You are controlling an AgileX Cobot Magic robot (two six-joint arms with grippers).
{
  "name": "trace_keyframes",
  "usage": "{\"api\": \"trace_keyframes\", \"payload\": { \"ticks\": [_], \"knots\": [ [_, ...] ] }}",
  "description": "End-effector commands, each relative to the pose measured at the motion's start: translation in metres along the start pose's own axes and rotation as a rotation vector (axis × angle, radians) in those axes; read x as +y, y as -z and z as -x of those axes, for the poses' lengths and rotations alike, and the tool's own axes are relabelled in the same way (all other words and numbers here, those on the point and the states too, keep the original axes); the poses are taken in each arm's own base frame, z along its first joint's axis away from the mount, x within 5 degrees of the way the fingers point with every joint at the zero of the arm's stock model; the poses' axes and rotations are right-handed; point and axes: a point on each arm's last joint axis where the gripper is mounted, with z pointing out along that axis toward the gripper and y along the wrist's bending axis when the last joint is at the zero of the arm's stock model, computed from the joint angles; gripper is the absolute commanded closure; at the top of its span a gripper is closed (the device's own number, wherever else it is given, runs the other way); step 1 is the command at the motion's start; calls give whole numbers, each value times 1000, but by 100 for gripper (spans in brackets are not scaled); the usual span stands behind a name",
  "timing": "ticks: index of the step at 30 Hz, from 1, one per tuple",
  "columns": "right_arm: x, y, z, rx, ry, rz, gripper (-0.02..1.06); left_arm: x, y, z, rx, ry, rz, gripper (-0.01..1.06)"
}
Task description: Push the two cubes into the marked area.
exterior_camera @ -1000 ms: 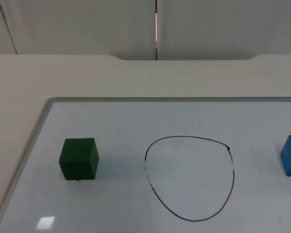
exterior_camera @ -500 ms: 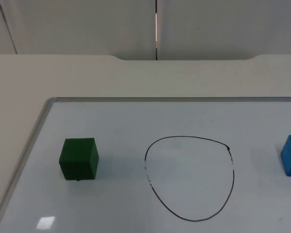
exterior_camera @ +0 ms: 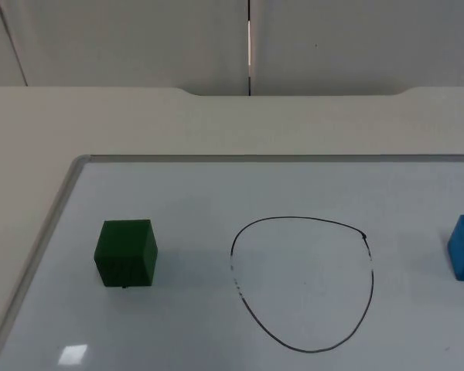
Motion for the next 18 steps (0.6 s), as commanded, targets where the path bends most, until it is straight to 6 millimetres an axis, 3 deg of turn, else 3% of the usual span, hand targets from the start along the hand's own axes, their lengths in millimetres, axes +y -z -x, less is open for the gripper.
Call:
{"api": "trace_keyframes", "payload": {
  "ticks": [1, 2, 3, 5, 7, 8, 10, 18],
  "knots": [
    [1, -14, 13, 39, -4, -7, 44, 1, -1, 4, -18, 6, 3, 105],
    [2, -24, 20, 78, 1, -11, 51, 2, -5, 4, -5, 14, 5, 105],
    [2, -24, 20, 78, 1, -11, 51, 2, -5, 4, -5, 14, 5, 105],
    [5, -48, 34, 154, 9, -17, 74, 3, -13, 4, 37, 24, 3, 105],
    [6, -60, 40, 191, 12, -20, 86, 5, -23, 5, 78, 43, -5, 105],
    [6, -60, 40, 191, 12, -20, 86, 5, -23, 5, 78, 43, -5, 105],
    [8, -73, 45, 215, 18, -16, 104, 7, -32, 7, 89, 64, 0, 105],
    [10, -77, 59, 70, 27, 2, 105, 15, -55, 8, 91, 92, 33, 105]
  ]
}}
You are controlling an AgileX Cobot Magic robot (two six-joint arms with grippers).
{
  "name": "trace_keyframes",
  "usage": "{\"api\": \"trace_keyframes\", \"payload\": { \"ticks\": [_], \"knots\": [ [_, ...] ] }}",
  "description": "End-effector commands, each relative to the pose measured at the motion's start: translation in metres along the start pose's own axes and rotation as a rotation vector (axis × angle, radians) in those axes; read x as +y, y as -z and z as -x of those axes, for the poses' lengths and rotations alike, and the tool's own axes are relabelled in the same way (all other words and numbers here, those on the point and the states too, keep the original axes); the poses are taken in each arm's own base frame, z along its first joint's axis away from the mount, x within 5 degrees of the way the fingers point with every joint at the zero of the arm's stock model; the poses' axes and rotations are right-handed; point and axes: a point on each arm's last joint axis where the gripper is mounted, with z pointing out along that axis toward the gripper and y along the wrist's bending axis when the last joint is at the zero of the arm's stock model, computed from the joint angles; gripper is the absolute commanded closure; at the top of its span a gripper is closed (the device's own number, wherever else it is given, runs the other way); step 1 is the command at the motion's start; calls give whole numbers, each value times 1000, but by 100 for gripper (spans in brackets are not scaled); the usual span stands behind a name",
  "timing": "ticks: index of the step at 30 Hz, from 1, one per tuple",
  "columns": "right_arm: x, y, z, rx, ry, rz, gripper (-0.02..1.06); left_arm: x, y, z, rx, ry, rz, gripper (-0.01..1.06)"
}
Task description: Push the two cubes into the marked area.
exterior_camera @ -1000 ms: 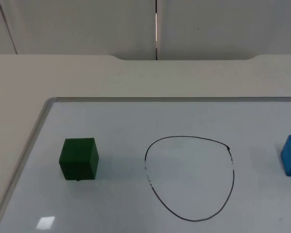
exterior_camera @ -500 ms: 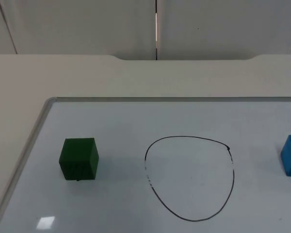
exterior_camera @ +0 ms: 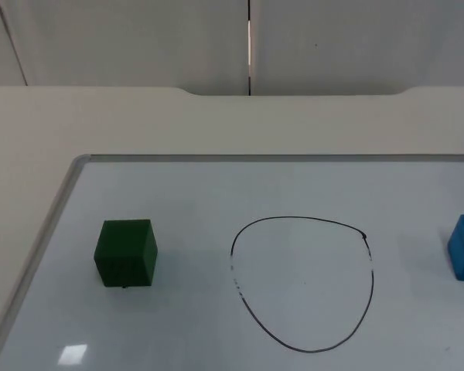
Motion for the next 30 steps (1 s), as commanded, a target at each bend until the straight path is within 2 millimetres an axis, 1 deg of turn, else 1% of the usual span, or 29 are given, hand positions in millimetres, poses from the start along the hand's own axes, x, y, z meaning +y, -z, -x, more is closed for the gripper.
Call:
{"api": "trace_keyframes", "payload": {
  "ticks": [1, 6, 7, 11, 12, 13, 14, 16, 18, 19, 20, 22, 23, 24, 27, 30],
  "knots": [
    [-1, 4, 7, -70, 4, 0, 105, 2, -9, 1, -11, 26, 9, 105],
    [0, 4, 9, -83, 1, 5, 105, 11, -41, -7, 53, 63, 38, 105],
    [0, 4, 9, -83, 1, 5, 105, 11, -41, -7, 53, 63, 38, 105],
    [0, 4, 10, -98, -1, 8, 105, 17, -66, -12, 118, 80, 57, 105],
    [0, 4, 10, -98, -1, 8, 105, 17, -66, -12, 118, 80, 57, 105],
    [0, 4, 10, -100, -4, 11, 105, 19, -73, -13, 122, 84, 68, 105],
    [1, 4, 10, -101, -16, 23, 105, 22, -85, -16, 142, 88, 82, 105],
    [2, 4, 10, -101, -22, 28, 105, 25, -99, -20, 176, 82, 95, 105],
    [2, 4, 10, -100, -23, 30, 105, 27, -102, -22, 183, 82, 99, 105],
    [2, 4, 10, -100, -23, 30, 105, 29, -112, -24, 194, 85, 111, 105],
    [2, 4, 10, -100, -23, 30, 105, 30, -114, -24, 190, 85, 116, 105],
    [2, 4, 10, -103, -23, 30, 105, 32, -127, -27, 192, 78, 130, 105],
    [2, 4, 10, -103, -23, 30, 105, 31, -133, -28, 197, 66, 130, 105],
    [2, 4, 10, -103, -23, 30, 105, 31, -133, -28, 197, 66, 130, 105],
    [2, 4, 10, -104, -25, 31, 105, 20, -150, -27, 221, 22, 112, 105],
    [2, 4, 10, -103, -32, 38, 105, 12, -158, -24, 228, -8, 94, 105]
  ]
}}
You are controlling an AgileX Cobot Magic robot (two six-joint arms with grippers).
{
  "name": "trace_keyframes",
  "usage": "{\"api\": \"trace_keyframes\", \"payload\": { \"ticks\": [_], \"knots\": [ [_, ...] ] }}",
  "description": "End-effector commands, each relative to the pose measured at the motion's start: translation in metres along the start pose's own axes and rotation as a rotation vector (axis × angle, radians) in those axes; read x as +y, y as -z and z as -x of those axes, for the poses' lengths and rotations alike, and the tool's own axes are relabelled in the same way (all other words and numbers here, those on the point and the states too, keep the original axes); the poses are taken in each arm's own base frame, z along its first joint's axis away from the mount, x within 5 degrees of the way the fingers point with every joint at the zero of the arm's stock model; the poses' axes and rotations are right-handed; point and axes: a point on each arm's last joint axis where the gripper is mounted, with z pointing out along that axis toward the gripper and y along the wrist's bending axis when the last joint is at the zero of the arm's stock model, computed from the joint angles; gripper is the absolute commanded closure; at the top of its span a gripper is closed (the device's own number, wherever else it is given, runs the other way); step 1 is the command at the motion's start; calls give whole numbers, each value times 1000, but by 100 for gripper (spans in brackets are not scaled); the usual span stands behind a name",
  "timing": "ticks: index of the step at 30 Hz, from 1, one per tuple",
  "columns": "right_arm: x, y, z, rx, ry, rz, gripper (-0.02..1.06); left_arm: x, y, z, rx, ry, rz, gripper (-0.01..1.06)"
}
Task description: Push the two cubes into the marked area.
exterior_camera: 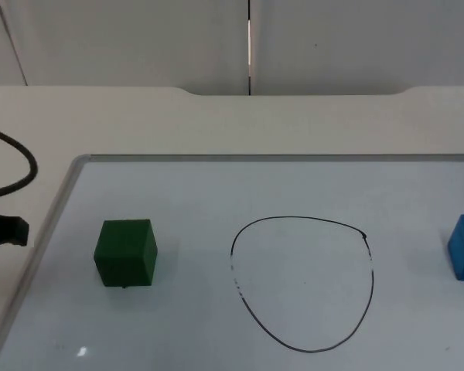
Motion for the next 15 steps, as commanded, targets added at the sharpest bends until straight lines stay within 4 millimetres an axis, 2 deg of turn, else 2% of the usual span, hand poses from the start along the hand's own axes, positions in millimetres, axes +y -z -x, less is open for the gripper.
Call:
{"api": "trace_keyframes", "payload": {
  "ticks": [1, 8, 15],
  "knots": [
    [0, 2, 2, -19, -8, 4, 105, -8, -4, 7, -18, -24, -9, 105],
    [0, 2, 2, -19, -10, 6, 105, -13, -6, 23, -52, -21, -19, 105],
    [0, 2, 2, -19, -6, 6, 105, -14, -6, 23, -57, -4, -22, 105]
  ]
}}
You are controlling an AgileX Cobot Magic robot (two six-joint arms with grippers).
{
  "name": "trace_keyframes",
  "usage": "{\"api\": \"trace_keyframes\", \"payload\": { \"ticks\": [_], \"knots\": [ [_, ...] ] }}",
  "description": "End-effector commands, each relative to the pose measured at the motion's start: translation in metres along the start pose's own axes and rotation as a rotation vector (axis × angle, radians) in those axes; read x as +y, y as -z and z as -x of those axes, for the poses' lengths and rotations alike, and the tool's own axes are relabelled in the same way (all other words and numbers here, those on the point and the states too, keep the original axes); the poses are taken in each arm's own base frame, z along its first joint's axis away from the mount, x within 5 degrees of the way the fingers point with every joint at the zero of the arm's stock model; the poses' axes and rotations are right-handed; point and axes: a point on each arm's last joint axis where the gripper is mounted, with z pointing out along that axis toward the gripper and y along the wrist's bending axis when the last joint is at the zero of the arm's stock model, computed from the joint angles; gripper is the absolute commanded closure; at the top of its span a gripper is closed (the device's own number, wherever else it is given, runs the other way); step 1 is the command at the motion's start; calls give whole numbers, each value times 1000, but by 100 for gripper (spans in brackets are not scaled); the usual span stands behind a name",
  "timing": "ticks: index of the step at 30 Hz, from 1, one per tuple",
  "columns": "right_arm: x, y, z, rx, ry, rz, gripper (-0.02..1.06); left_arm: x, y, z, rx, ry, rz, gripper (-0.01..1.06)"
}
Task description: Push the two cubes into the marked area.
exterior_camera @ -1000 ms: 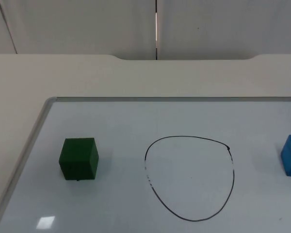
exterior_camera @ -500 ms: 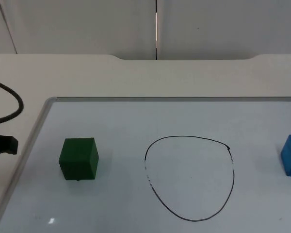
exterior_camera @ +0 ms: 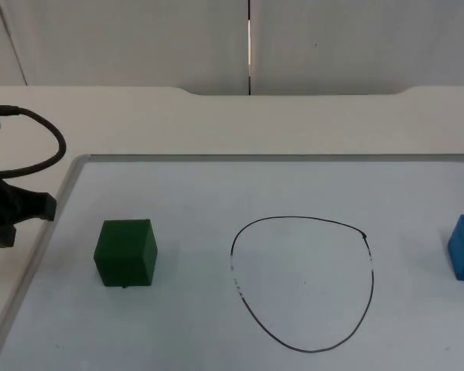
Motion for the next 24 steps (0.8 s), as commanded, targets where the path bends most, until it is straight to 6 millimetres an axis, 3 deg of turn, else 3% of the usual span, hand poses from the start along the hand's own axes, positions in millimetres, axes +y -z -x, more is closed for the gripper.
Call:
{"api": "trace_keyframes", "payload": {
  "ticks": [1, 9, 16, 24],
  "knots": [
    [0, 2, 2, -19, -7, 3, 105, -4, 0, 2, -11, 11, -7, 105],
    [2, 3, 2, -17, 3, 36, 105, -25, 0, 5, -28, -37, -41, 105],
    [3, 3, 2, -19, 1, 38, 105, -22, -21, -2, 20, -25, -22, 105],
    [3, 3, 2, -21, 0, 39, 105, -22, -27, -4, 40, -32, -20, 105]
  ]
}}
